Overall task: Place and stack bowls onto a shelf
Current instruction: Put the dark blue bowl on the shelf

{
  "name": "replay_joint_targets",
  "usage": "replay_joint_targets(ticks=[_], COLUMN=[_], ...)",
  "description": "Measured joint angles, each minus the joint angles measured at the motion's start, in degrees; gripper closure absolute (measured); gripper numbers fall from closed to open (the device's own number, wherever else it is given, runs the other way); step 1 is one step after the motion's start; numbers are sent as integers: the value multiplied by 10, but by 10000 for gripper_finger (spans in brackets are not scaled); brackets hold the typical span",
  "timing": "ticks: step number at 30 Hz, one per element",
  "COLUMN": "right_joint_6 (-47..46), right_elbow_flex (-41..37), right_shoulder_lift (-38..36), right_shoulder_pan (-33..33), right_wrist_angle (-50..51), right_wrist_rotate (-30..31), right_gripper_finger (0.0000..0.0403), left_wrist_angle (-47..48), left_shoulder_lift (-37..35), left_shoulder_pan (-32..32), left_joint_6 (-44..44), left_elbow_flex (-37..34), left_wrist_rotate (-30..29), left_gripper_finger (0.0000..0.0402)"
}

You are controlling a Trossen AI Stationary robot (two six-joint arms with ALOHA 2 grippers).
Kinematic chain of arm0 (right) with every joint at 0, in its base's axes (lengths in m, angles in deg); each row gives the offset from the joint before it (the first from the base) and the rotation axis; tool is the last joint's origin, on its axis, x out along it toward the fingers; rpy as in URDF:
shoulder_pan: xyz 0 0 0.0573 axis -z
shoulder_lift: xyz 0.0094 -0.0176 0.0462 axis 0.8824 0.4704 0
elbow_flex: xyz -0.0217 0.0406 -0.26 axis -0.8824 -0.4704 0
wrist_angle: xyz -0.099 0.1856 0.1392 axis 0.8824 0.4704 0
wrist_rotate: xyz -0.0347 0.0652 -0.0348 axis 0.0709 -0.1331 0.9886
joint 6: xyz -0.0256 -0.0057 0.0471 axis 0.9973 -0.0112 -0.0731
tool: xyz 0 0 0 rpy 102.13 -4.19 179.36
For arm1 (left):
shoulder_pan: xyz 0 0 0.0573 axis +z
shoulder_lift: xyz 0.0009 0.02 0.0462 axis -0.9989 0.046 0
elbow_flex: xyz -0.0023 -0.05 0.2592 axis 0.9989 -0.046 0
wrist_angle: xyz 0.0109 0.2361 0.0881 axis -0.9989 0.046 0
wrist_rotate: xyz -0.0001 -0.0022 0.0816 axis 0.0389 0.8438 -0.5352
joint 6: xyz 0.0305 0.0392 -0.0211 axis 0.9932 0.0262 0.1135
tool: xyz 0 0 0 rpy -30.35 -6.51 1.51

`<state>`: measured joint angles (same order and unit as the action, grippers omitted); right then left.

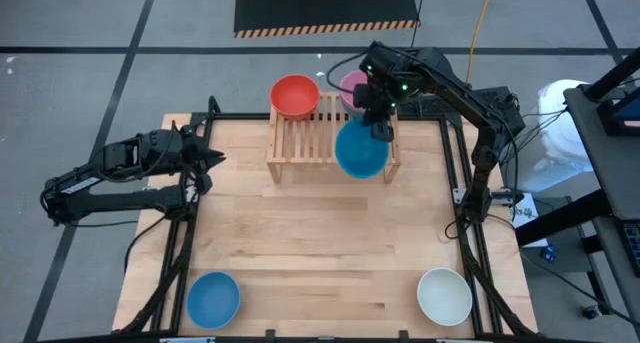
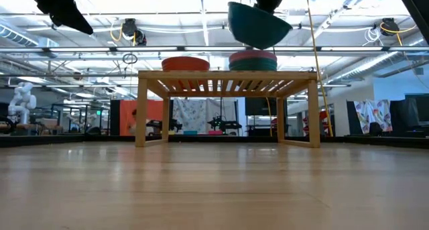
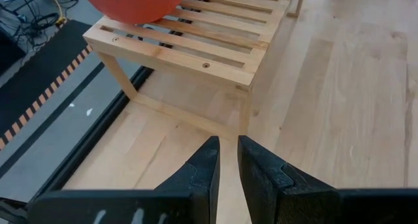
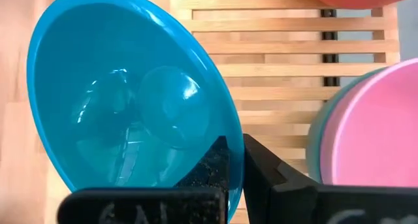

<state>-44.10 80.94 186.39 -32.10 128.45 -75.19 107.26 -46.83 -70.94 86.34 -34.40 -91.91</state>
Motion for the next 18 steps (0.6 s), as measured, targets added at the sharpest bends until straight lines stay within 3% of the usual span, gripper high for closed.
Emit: replay_joint_targets(ticks=[18], right_joint_6=[-30], right_elbow_flex=[-116], right_shoulder_lift=[1], right_shoulder_pan=[10], right_wrist_angle=[2], right_wrist_rotate=[-12], right_gripper_finger=[397], left_wrist_angle=[0], left_shoulder_lift=[0], left_shoulder_pan=[0], left_joint_6=[1], left_elbow_flex=[0], left_wrist_rotate=[0], left_gripper_finger=[339])
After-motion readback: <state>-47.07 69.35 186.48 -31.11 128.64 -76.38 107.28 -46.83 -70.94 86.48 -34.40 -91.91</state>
